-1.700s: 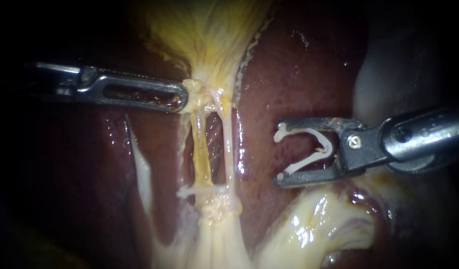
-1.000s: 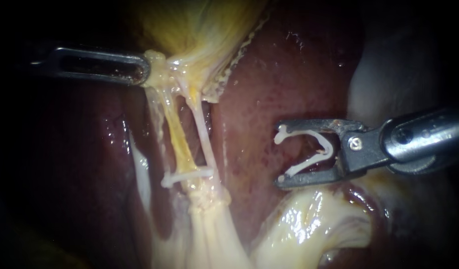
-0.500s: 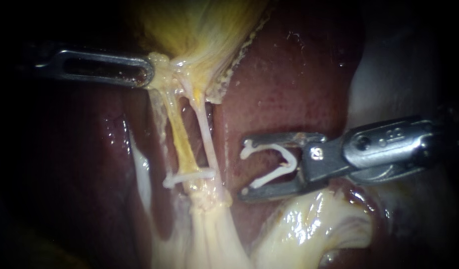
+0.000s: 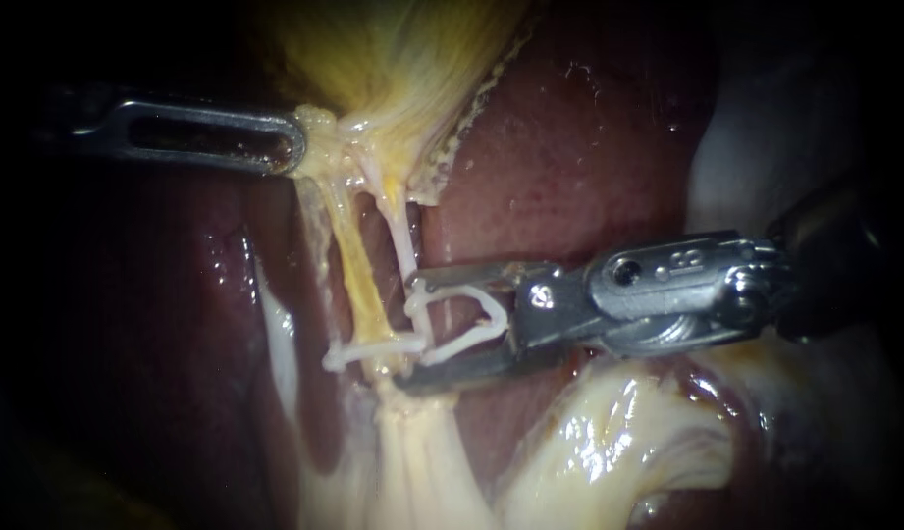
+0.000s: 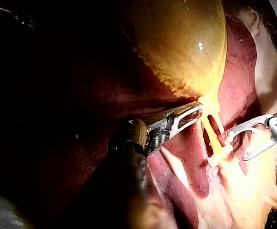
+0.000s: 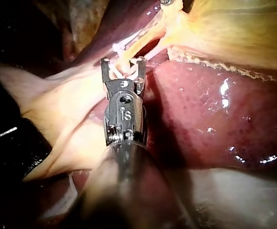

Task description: Clipping second clip left tube

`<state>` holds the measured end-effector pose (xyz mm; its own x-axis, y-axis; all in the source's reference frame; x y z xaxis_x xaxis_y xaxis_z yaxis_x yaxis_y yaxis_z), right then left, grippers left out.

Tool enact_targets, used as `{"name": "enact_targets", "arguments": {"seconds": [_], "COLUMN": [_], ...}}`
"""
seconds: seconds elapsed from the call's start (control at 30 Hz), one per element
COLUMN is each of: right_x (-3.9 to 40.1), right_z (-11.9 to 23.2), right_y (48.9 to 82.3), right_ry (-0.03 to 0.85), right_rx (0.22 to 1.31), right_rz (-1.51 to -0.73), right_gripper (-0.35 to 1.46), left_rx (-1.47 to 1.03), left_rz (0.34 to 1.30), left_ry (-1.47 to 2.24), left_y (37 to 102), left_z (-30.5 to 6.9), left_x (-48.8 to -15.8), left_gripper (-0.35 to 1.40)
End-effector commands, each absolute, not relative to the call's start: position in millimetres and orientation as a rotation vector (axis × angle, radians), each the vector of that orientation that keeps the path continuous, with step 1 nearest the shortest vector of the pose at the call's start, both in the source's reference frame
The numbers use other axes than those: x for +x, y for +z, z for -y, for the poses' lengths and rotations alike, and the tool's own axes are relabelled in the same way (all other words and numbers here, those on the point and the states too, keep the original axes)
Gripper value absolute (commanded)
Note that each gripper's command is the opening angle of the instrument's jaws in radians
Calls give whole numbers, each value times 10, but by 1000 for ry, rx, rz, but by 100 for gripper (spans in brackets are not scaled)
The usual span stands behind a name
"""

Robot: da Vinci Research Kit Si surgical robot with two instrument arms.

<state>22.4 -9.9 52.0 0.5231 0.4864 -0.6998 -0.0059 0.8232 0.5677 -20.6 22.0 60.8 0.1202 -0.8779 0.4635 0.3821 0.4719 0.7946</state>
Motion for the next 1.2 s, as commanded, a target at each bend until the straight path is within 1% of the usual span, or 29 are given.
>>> {"name": "enact_targets", "arguments": {"seconds": [0.03,0.4,0.87,1.2], "right_x": [225,232,225,233], "right_z": [99,100,101,104], "right_y": [521,541,527,531], "right_ry": [311,314,301,299], "right_rx": [549,571,594,600], "right_rz": [-986,-986,-1002,-1008], "right_gripper": [49,49,48,48], "left_rx": [564,563,562,564], "left_rz": [1089,1089,1089,1090], "left_ry": [-994,-994,-994,-993], "left_y": [608,608,608,609], "left_z": [-220,-220,-219,-219], "left_x": [-206,-206,-207,-208], "left_gripper": [-35,-35,-35,-35]}}
